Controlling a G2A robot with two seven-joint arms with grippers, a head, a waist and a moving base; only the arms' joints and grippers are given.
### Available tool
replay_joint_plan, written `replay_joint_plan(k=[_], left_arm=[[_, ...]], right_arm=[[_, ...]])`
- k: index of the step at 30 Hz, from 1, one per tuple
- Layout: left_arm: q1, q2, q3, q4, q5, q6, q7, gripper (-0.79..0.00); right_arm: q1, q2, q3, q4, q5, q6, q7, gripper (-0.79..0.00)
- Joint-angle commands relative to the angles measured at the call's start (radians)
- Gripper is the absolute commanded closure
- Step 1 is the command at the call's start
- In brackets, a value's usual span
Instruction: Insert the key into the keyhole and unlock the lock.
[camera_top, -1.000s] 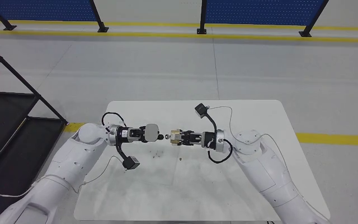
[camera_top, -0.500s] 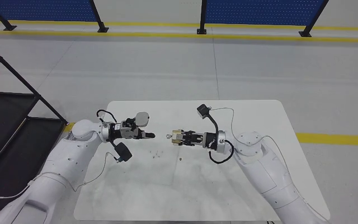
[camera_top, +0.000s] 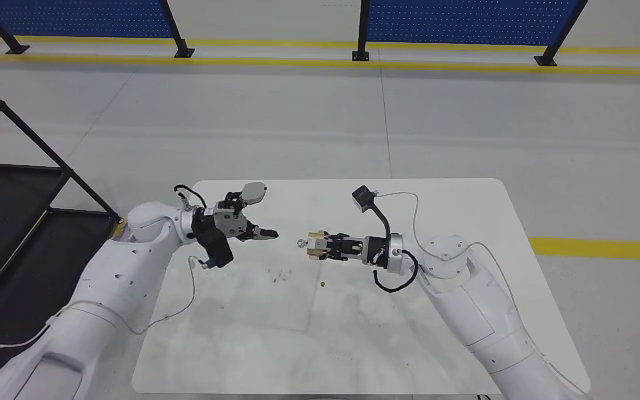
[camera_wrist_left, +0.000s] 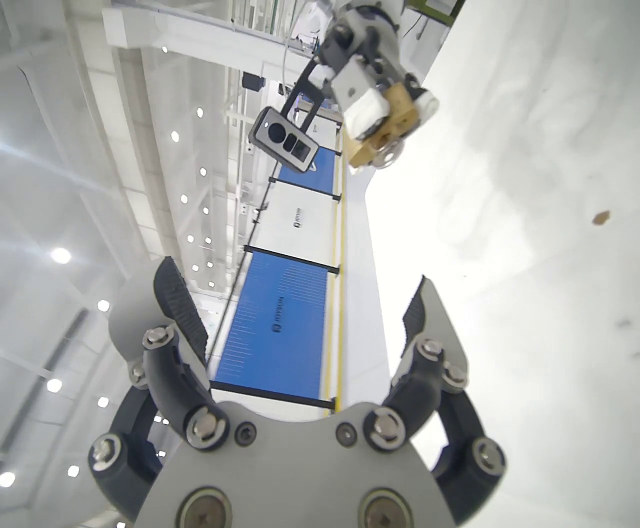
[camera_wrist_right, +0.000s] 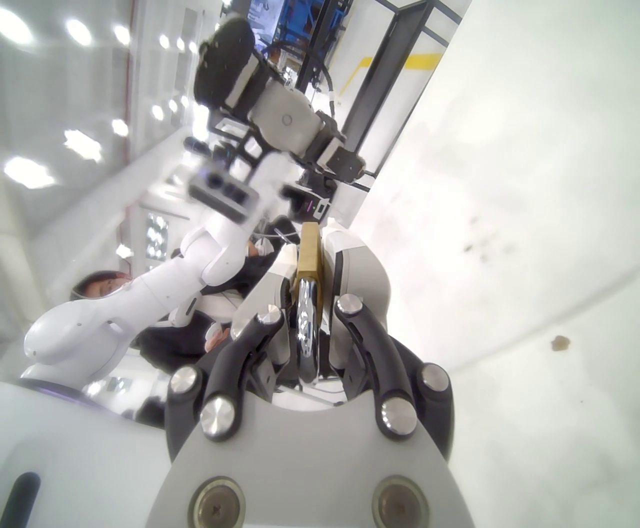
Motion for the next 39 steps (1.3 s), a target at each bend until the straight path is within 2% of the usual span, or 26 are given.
replay_joint_plan(k=[1, 4, 7, 14, 28, 31, 35, 39], left_arm=[[-0.004, 0.003, -0.002, -0.016, -0.027, -0.170, -0.081, -0.785], [-0.018, 0.006, 0.005, -0.035, -0.072, -0.422, -0.175, -0.785], [-0.028, 0.004, 0.010, -0.029, -0.127, -0.576, -0.267, -0.785], [-0.033, -0.016, 0.046, 0.007, -0.424, -0.749, -0.430, -0.785], [-0.037, -0.016, 0.047, 0.009, -0.426, -0.755, -0.436, -0.785], [-0.018, -0.018, 0.050, 0.011, -0.498, -0.763, -0.452, -0.785], [-0.030, -0.009, 0.131, 0.030, -0.680, -0.763, -0.498, -0.785], [-0.067, 0.016, 0.274, 0.031, -0.921, -0.763, -0.575, -0.785]], right_arm=[[0.000, 0.000, 0.000, 0.000, 0.000, 0.000, 0.000, 0.000], [0.000, 0.000, 0.000, 0.000, 0.000, 0.000, 0.000, 0.000], [0.000, 0.000, 0.000, 0.000, 0.000, 0.000, 0.000, 0.000], [0.000, 0.000, 0.000, 0.000, 0.000, 0.000, 0.000, 0.000], [0.000, 0.000, 0.000, 0.000, 0.000, 0.000, 0.000, 0.000], [0.000, 0.000, 0.000, 0.000, 0.000, 0.000, 0.000, 0.000], [0.000, 0.000, 0.000, 0.000, 0.000, 0.000, 0.000, 0.000], [0.000, 0.000, 0.000, 0.000, 0.000, 0.000, 0.000, 0.000]])
